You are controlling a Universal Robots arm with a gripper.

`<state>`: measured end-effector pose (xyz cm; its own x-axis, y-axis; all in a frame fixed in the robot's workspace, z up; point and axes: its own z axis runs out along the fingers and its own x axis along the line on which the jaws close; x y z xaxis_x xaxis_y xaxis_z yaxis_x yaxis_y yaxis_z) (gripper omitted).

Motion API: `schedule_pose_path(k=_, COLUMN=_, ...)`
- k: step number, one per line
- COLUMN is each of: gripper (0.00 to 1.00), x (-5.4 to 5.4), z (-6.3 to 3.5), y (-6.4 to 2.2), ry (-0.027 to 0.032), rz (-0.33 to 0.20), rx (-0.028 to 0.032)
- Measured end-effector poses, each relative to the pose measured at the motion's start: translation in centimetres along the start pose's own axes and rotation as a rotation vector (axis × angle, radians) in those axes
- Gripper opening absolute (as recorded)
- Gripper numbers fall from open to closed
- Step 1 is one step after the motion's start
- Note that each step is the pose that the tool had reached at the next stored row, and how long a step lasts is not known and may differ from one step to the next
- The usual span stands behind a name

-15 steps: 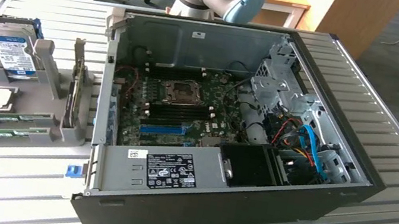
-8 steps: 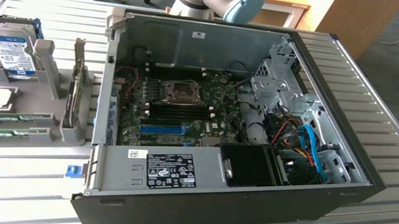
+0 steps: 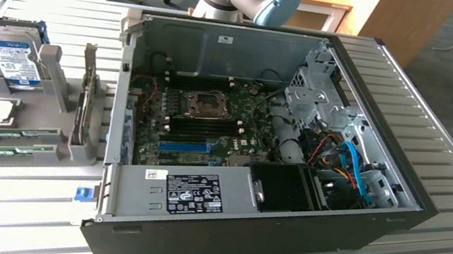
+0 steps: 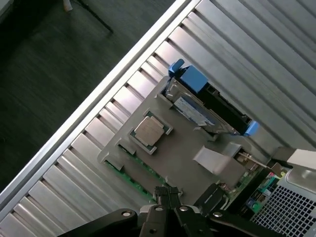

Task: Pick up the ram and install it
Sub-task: 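Pick up the ram and move it above insertion slot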

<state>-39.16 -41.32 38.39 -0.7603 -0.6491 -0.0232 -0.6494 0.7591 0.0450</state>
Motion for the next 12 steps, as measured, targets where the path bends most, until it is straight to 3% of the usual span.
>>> schedule_pose_path(k=12, gripper=0.11, x=0.0, z=0.01, y=0.0, ry=0.0097, rz=-0.216, rx=-0.005)
